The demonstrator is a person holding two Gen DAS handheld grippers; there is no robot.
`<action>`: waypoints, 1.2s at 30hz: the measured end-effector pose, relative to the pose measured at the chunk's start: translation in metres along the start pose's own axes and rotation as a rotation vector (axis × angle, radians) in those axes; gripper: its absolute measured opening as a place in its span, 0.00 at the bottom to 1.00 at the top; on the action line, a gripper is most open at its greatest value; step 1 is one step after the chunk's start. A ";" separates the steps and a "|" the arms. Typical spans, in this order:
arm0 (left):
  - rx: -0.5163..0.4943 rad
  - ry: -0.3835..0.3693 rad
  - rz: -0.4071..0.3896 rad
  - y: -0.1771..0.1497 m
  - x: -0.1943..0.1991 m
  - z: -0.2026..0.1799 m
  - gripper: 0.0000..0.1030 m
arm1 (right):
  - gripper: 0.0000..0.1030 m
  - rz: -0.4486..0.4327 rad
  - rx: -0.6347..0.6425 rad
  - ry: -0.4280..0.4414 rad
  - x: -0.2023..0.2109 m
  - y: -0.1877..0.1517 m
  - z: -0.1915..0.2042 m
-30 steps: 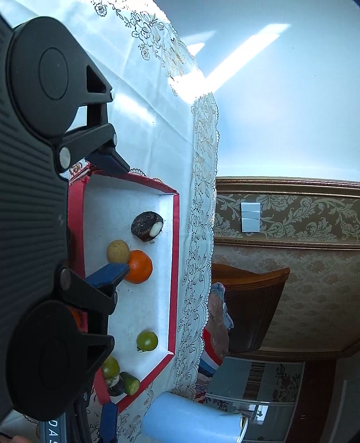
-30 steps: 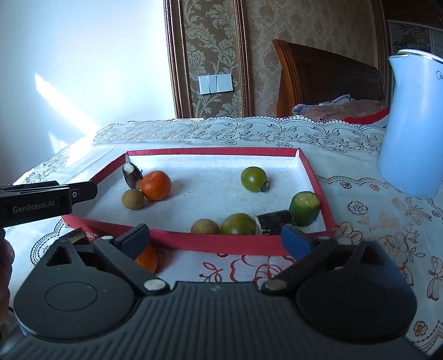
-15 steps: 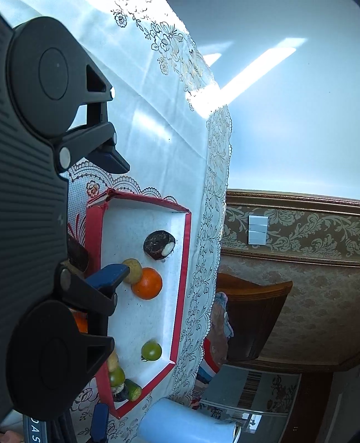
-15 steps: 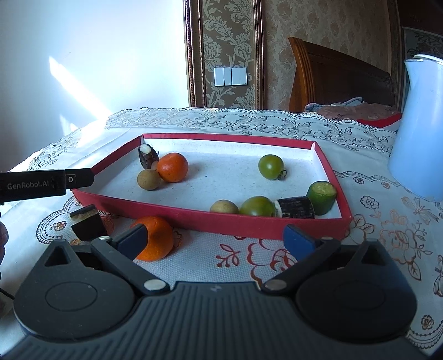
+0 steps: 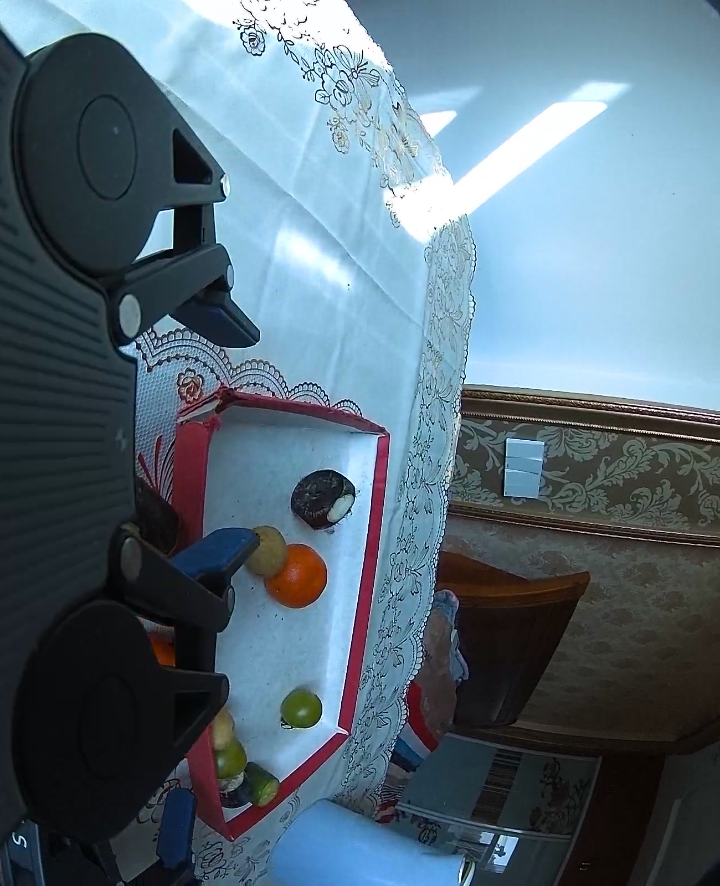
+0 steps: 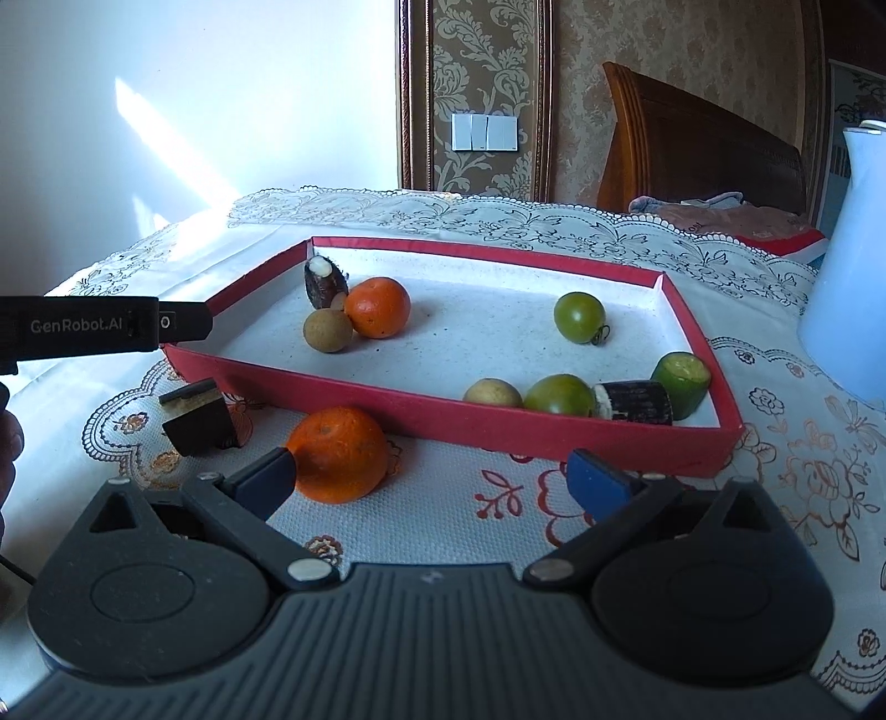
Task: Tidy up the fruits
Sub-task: 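Move the left tool to the dark-skinned white cut piece while the right tool approaches the orange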
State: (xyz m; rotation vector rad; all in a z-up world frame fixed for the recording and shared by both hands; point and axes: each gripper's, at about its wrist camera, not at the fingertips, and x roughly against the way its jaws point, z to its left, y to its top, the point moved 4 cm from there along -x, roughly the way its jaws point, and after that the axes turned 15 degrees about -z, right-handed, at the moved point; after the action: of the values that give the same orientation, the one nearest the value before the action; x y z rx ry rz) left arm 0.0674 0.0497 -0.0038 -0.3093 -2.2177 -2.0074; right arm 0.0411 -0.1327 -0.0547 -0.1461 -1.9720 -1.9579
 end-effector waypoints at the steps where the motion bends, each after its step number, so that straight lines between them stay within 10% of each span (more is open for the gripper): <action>1: 0.005 0.003 0.001 0.000 0.000 0.001 0.69 | 1.00 0.010 -0.005 -0.002 -0.002 0.000 0.003; 17: -0.064 -0.040 0.043 -0.007 0.000 -0.006 0.70 | 1.00 0.061 -0.061 -0.211 -0.008 -0.007 -0.012; 36: -0.212 -0.111 0.186 -0.034 -0.013 -0.027 0.80 | 1.00 0.069 -0.118 -0.186 0.001 -0.014 -0.031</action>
State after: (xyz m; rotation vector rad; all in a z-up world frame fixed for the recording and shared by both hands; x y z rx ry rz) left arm 0.0704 0.0185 -0.0368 -0.6396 -1.9522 -2.1707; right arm 0.0409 -0.1638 -0.0680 -0.4349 -1.9330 -2.0822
